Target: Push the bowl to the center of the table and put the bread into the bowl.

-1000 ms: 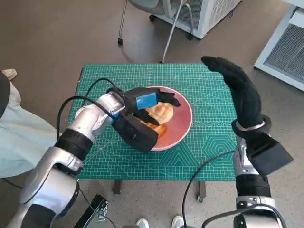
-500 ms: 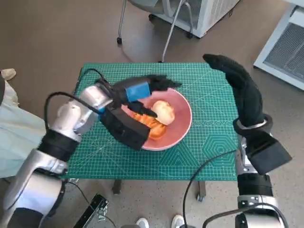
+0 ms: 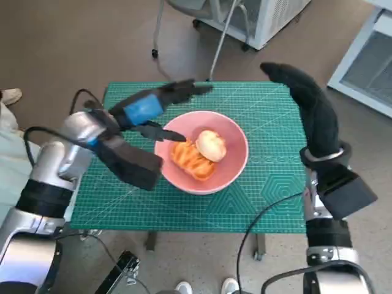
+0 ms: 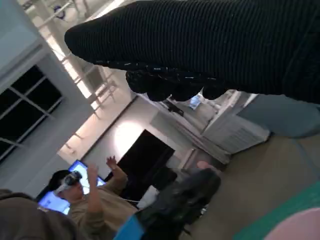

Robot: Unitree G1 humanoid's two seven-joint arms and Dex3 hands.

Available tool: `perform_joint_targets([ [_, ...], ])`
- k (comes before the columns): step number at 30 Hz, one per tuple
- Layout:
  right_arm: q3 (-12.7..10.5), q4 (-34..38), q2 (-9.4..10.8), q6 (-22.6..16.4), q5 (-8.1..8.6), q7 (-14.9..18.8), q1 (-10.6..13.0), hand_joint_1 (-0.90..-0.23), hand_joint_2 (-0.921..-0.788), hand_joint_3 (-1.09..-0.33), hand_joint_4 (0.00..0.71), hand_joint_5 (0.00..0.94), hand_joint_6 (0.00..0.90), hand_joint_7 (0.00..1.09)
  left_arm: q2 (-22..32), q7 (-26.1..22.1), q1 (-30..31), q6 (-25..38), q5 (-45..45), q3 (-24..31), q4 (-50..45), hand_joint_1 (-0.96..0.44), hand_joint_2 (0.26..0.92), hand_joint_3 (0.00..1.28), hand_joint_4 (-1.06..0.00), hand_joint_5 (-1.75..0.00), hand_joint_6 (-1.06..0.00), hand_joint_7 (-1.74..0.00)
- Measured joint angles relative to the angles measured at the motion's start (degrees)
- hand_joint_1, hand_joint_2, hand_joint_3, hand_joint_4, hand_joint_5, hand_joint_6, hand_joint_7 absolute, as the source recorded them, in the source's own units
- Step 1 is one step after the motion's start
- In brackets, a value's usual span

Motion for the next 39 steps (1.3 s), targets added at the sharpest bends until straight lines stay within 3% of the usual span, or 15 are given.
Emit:
perform_joint_targets([
  [6, -0.01, 1.02, 0.39, 0.27, 1.07, 0.57, -1.25, -0.666, -0.921, -0.803, 0.315, 0.007, -0.001, 0.72, -0.22, 2.20, 3.89, -2.61, -8.09, 6.70, -2.52, -0.22, 0.873, 0.01, -0.18, -0.02, -0.32, -0.11],
  [13, 0.03, 1.79, 0.89, 0.41, 0.75, 0.37, -1.79, -0.668, -0.921, -0.799, 0.317, 0.007, -0.001, 0.73, -2.50, 10.26, 9.46, -4.50, -9.98, 11.66, -3.32, -0.22, 0.894, 0.01, -0.20, -0.02, -0.32, -0.10],
  [26, 0.16, 2.09, 1.18, 0.08, -2.71, -3.25, -1.82, -0.651, -0.921, -0.809, 0.319, 0.007, -0.001, 0.73, -5.84, 16.82, 17.10, -4.39, -6.86, 12.30, -5.71, -0.12, 0.891, 0.00, -0.24, -0.02, -0.38, -0.13],
  [39, 0.66, 2.01, 1.16, 0.72, -2.66, -3.66, -1.82, -0.648, -0.921, -0.813, 0.320, 0.007, -0.001, 0.73, -8.27, 20.58, 19.40, -1.62, -4.16, 12.62, -9.09, -0.10, 0.890, 0.00, -0.26, -0.02, -0.38, -0.14],
])
